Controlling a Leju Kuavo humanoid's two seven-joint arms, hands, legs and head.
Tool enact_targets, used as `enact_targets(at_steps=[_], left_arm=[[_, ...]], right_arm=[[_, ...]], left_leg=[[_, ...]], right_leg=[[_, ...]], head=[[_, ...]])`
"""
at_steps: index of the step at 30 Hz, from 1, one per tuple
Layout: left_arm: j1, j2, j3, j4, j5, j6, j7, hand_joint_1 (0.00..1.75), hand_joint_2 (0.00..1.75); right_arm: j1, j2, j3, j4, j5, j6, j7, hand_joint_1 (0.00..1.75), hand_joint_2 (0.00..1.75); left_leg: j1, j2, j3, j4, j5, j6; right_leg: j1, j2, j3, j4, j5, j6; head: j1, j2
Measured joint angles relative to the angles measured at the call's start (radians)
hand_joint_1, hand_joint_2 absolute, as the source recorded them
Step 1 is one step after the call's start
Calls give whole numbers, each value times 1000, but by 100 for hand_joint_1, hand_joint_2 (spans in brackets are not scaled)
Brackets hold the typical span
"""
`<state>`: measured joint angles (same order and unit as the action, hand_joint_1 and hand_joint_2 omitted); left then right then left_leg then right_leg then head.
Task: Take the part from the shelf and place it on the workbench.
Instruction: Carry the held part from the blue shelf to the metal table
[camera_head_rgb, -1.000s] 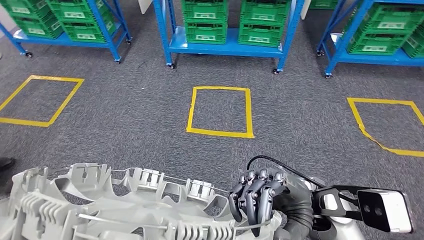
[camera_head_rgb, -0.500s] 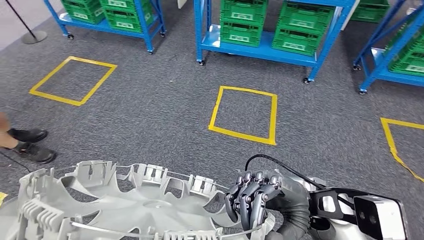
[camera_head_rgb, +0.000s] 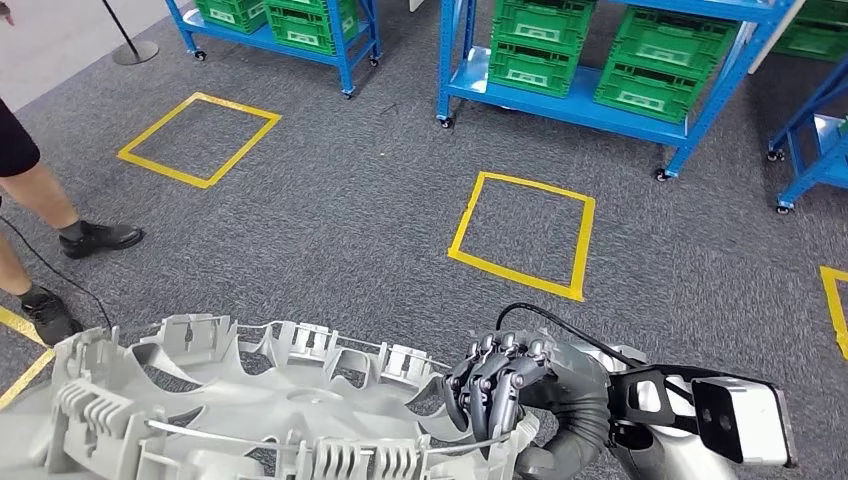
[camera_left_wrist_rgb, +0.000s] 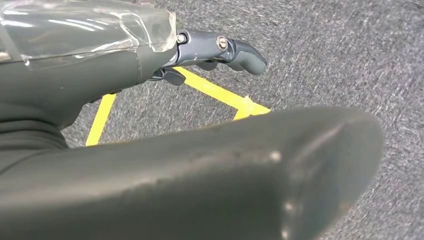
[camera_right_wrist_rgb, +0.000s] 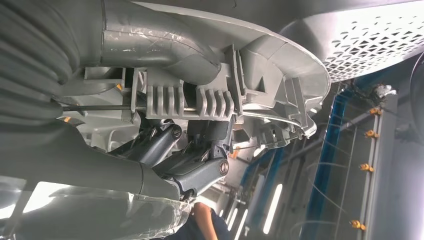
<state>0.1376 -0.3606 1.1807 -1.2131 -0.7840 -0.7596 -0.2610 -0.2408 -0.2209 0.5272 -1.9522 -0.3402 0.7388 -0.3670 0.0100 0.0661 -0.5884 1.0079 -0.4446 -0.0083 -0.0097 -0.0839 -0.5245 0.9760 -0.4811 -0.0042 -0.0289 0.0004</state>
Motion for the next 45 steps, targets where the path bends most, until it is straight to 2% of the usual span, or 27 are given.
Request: enact_targets(at_steps=[1,3,5,6,8,10,11,12,14,16,18,19,21,23,25,26,27,29,31,34,36,38,40,41,42,44,45], left_arm=[[-4,1,3,4,-2,-1,-1,0,0],[-10,1,12,10,-17,1,-2,0,0],[-12,-1,23,14,-40,5,-4,0,0],[-15,-2,27,16,-49,6,-6,0,0],[-20,-3,32,20,-55,-3,-15,0,0],[-24,-4,40,24,-54,-19,-26,0,0],[-25,-4,44,25,-53,-26,-29,0,0],[-25,-4,49,26,-53,-32,-31,0,0],[-25,-4,57,24,-53,-46,-30,0,0],[-24,-3,66,17,-55,-60,-28,0,0],[-21,-1,80,7,-57,-70,-28,0,0],[-18,-1,87,2,-57,-74,-30,0,0],[-21,0,97,-5,-55,-79,-37,0,0],[-31,2,102,-8,-55,-80,-46,0,0],[-41,2,108,-8,-59,-78,-51,0,0],[-44,2,111,-8,-61,-77,-53,0,0],[-46,2,114,-9,-64,-77,-54,0,0],[-48,3,117,-10,-67,-77,-55,0,0],[-52,3,118,-13,-71,-77,-56,0,0],[-53,3,125,-17,-76,-81,-57,0,0],[-51,3,131,-23,-78,-90,-58,0,0],[-52,3,132,-30,-78,-101,-58,0,0],[-53,3,132,-33,-82,-108,-57,0,0],[-52,3,133,-34,-85,-110,-56,0,0],[-52,3,135,-35,-87,-110,-55,0,0],[-51,3,138,-36,-88,-111,-55,0,0],[-51,3,139,-38,-89,-111,-54,0,0]], right_arm=[[-3,-1,0,2,0,-1,0,175,175],[-7,-1,2,5,0,-1,0,175,175],[-12,-2,5,7,1,0,1,175,175],[-14,-2,7,8,1,0,1,175,175],[-16,-4,13,12,-1,1,-1,175,175],[-17,-5,20,18,-5,1,-6,175,175],[-19,-6,23,21,-6,1,-9,175,175],[-21,-7,26,23,-7,1,-14,175,175],[-27,-8,29,24,-8,1,-24,175,175],[-30,-9,30,25,-6,4,-36,175,175],[-30,-10,31,25,-4,10,-50,175,175],[-32,-11,31,26,-3,14,-58,175,175],[-35,-13,30,31,-3,21,-74,175,175],[-36,-16,30,37,-2,26,-89,175,175],[-36,-17,32,43,-1,31,-95,175,175],[-37,-17,33,46,0,32,-95,175,175],[-38,-17,34,47,0,33,-95,175,175],[-42,-16,36,49,0,34,-95,175,175],[-47,-16,37,49,0,34,-95,175,175],[-50,-14,38,49,-4,36,-95,175,175],[-51,-13,35,49,-8,38,-94,175,175],[-46,-14,29,50,-14,38,-93,175,175],[-38,-15,22,51,-18,38,-92,175,175],[-35,-16,20,53,-19,38,-92,175,175],[-33,-16,19,54,-20,38,-91,175,175],[-33,-17,16,55,-20,38,-90,175,175],[-33,-17,16,55,-20,38,-90,175,175]], left_leg=[[-5,8,7,-19,1,5],[-8,-16,6,-22,5,17],[-5,-39,12,-33,14,31],[-3,-51,15,-37,20,38],[-3,-77,10,-38,25,47],[-5,-107,7,-36,27,49],[-6,-123,7,-34,26,48],[-6,-138,7,-31,26,47],[-7,-166,3,-20,22,41],[-10,-187,-5,-11,19,31],[-8,-201,-13,-9,20,21],[-8,-195,-17,-5,18,16],[-8,-148,-42,46,-13,5],[-4,-92,-101,170,-77,-5],[1,-75,-153,279,-114,-10],[3,-71,-156,286,-108,-11],[3,-66,-135,247,-85,-10],[-2,-32,-57,102,-29,-5],[-10,-4,-10,10,-5,6],[-13,-30,-7,-6,-1,22],[-7,-54,4,-18,8,35],[-6,-78,8,-24,14,43],[-7,-108,7,-23,14,45],[-8,-124,7,-23,14,45],[-7,-140,8,-22,14,45],[-6,-169,8,-17,11,41],[-8,-182,6,-12,9,36]], right_leg=[[2,-8,1,-1,-2,5],[3,-26,2,-3,-4,16],[0,-6,-7,22,-22,21],[-2,19,-28,67,-45,18],[-5,66,-96,210,-103,9],[-5,79,-149,309,-127,13],[-6,80,-150,301,-115,20],[-7,84,-130,250,-88,29],[-11,115,-68,104,-26,40],[-11,136,-37,30,4,31],[-9,122,-36,28,10,15],[-10,114,-34,27,12,9],[-13,94,-32,24,13,-1],[-10,71,-31,24,11,-6],[-8,45,-31,24,9,-8],[-7,32,-31,24,8,-9],[-7,20,-30,24,7,-9],[-4,0,-28,25,4,-5],[2,-19,-27,25,1,2],[2,-43,-24,24,-5,16],[-1,-6,-38,61,-27,19],[-4,55,-97,180,-78,12],[-5,78,-164,306,-117,11],[-6,80,-176,321,-114,17],[-7,83,-167,293,-94,26],[-13,110,-107,151,-31,42],[-16,126,-78,90,-6,42]], head=[[0,0],[1,0],[3,0],[6,0],[10,0],[11,0],[11,0],[11,0],[12,0],[10,0],[10,0],[10,0],[4,0],[-3,0],[-3,0],[-3,0],[-3,0],[-3,0],[-3,0],[-1,0],[2,0],[7,0],[9,0],[9,0],[9,0],[10,0],[9,0]])
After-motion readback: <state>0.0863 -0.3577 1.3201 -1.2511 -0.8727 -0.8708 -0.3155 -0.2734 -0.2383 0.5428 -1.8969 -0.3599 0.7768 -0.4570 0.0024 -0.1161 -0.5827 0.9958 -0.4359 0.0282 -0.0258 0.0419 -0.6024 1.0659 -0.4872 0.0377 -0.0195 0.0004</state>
